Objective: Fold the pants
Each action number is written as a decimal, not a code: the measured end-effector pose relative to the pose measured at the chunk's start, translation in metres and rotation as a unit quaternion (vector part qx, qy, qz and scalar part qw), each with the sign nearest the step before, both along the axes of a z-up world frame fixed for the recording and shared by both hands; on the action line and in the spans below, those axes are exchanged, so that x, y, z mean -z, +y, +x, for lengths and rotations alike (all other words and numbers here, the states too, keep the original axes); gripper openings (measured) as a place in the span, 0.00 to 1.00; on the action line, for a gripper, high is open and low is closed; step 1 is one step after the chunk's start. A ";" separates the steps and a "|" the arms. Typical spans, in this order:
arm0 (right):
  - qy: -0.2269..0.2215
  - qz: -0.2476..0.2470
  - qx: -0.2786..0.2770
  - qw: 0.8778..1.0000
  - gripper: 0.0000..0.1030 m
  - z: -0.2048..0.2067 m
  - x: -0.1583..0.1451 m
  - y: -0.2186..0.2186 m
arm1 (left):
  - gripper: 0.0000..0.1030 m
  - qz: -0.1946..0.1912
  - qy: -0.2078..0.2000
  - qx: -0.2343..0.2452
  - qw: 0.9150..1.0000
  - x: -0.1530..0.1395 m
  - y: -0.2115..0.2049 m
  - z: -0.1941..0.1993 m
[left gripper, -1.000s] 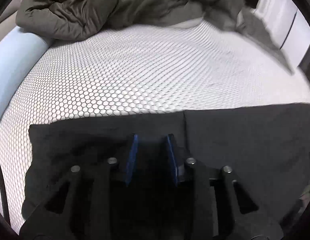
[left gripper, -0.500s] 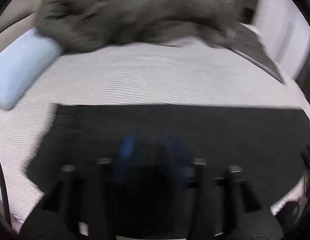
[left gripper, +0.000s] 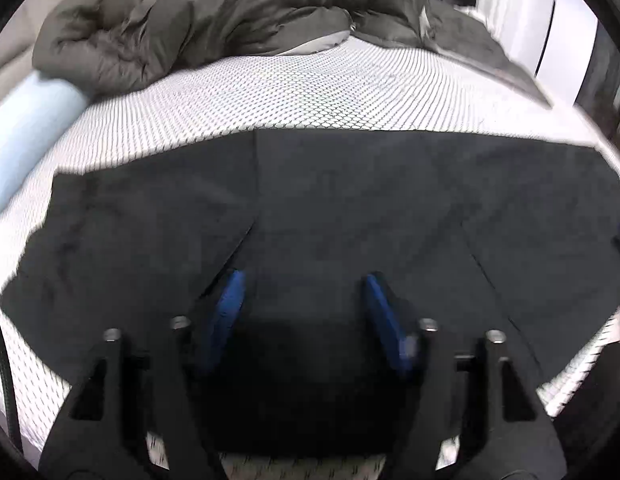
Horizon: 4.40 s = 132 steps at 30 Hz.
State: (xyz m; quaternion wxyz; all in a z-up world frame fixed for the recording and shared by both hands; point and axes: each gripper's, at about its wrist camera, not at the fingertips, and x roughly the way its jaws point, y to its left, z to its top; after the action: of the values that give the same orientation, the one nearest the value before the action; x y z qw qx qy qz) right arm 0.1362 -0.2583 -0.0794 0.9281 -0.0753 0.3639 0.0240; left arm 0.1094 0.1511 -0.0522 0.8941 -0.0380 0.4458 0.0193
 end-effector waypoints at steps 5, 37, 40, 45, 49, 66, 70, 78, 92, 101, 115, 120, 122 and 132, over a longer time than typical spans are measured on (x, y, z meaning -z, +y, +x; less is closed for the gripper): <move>0.004 0.028 -0.018 0.999 0.90 -0.005 -0.018 0.021 | 0.60 -0.031 -0.035 0.040 0.998 -0.034 -0.051 -0.018; -0.021 -0.030 -0.044 0.998 0.91 0.023 -0.060 0.021 | 0.83 -0.040 -0.025 0.152 0.987 -0.023 -0.152 0.025; 0.005 -0.084 -0.104 0.991 0.91 0.047 -0.041 0.067 | 0.83 -0.022 0.013 0.198 0.980 -0.014 -0.166 0.050; 0.016 -0.125 -0.043 0.991 0.91 0.057 -0.025 0.010 | 0.83 -0.056 0.024 0.157 0.986 -0.006 -0.114 0.061; 0.008 -0.133 0.103 0.986 0.91 0.061 -0.029 -0.081 | 0.83 -0.019 0.028 0.091 0.995 -0.004 -0.069 0.063; 0.064 -0.074 -0.095 0.991 0.88 0.169 -0.037 0.109 | 0.86 -0.002 0.072 0.183 0.980 -0.005 -0.169 0.163; 0.054 -0.129 -0.001 0.990 0.88 0.176 -0.038 0.030 | 0.87 0.018 0.064 0.129 0.989 -0.007 -0.124 0.165; 0.038 -0.026 0.054 0.997 0.85 0.146 -0.074 -0.077 | 0.89 -0.025 0.046 0.065 0.996 -0.029 -0.087 0.129; -0.049 0.354 0.133 0.924 0.80 -0.080 -0.034 -0.212 | 0.90 -0.073 0.009 0.080 0.994 -0.029 -0.129 -0.037; -0.039 0.368 0.121 0.921 0.37 -0.022 -0.029 -0.217 | 0.93 -0.049 0.016 0.057 0.997 -0.022 -0.134 -0.017; -0.031 0.400 0.146 0.904 0.53 -0.008 -0.016 -0.226 | 0.93 -0.050 0.000 0.132 0.990 -0.032 -0.189 0.010; -0.049 0.349 0.142 0.925 0.23 -0.011 -0.049 -0.199 | 0.97 -0.035 0.009 0.133 0.990 -0.013 -0.204 0.011; -0.064 0.324 0.122 0.936 0.21 -0.017 -0.072 -0.179 | 0.97 -0.051 0.007 0.136 0.989 -0.017 -0.198 0.009; -0.096 0.240 -0.110 0.960 0.20 -0.009 -0.174 0.017 | 0.96 -0.075 -0.037 0.058 0.995 -0.037 -0.099 -0.030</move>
State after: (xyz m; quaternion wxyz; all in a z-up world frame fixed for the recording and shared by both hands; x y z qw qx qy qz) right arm 0.1274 -0.2413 0.0942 0.9411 0.1079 0.2464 0.2048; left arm 0.0791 0.0516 -0.0150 0.9044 -0.0797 0.4136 -0.0680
